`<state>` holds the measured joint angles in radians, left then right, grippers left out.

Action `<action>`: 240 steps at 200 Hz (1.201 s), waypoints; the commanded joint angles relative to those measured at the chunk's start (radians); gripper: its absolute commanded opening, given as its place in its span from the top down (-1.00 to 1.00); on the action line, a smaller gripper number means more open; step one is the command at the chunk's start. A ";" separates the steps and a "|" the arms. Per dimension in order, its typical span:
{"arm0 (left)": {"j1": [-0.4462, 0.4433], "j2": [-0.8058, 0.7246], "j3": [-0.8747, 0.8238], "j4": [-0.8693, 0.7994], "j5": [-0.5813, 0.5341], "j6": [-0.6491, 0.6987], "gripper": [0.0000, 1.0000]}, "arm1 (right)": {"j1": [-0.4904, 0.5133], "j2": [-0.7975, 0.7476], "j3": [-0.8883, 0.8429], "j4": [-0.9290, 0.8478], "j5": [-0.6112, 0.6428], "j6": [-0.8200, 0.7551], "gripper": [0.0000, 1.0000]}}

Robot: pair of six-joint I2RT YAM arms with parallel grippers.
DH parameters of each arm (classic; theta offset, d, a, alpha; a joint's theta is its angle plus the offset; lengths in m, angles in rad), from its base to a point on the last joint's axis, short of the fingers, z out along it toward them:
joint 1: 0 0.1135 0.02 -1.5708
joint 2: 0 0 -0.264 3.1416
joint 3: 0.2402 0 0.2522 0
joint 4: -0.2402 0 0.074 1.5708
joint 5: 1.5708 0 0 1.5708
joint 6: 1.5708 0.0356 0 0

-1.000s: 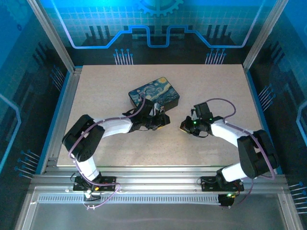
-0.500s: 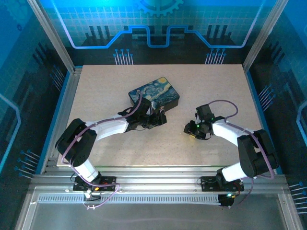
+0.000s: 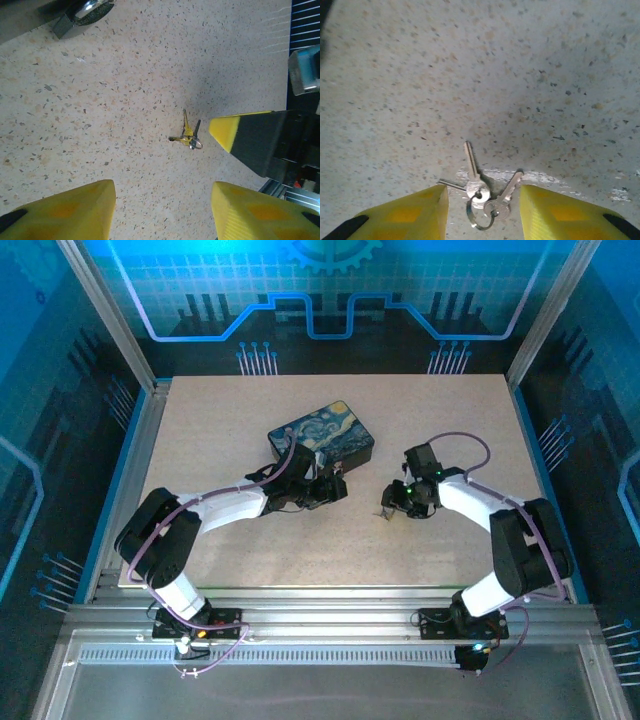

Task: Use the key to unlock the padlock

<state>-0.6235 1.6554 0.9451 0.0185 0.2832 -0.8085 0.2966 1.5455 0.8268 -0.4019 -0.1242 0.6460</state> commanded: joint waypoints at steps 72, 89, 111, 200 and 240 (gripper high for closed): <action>0.026 -0.054 -0.032 -0.022 -0.010 0.032 -0.10 | 0.128 0.072 0.030 -0.093 0.130 0.057 0.14; 0.027 -0.058 -0.034 -0.020 -0.007 0.034 -0.09 | 0.152 0.106 0.032 -0.098 0.173 0.081 0.21; 0.033 -0.067 -0.041 -0.019 -0.007 0.035 -0.10 | 0.175 0.147 0.023 -0.088 0.242 0.124 0.40; 0.048 -0.103 -0.069 -0.045 -0.004 0.070 -0.11 | 0.179 0.147 -0.027 0.031 0.217 0.016 0.97; 0.049 -0.082 -0.057 -0.025 0.048 0.090 -0.11 | 0.167 -0.026 -0.027 0.086 0.061 -0.216 1.00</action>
<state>-0.5823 1.5787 0.8871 -0.0029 0.2852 -0.7555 0.4580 1.5921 0.8211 -0.3679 0.0578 0.6018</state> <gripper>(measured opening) 0.555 0.092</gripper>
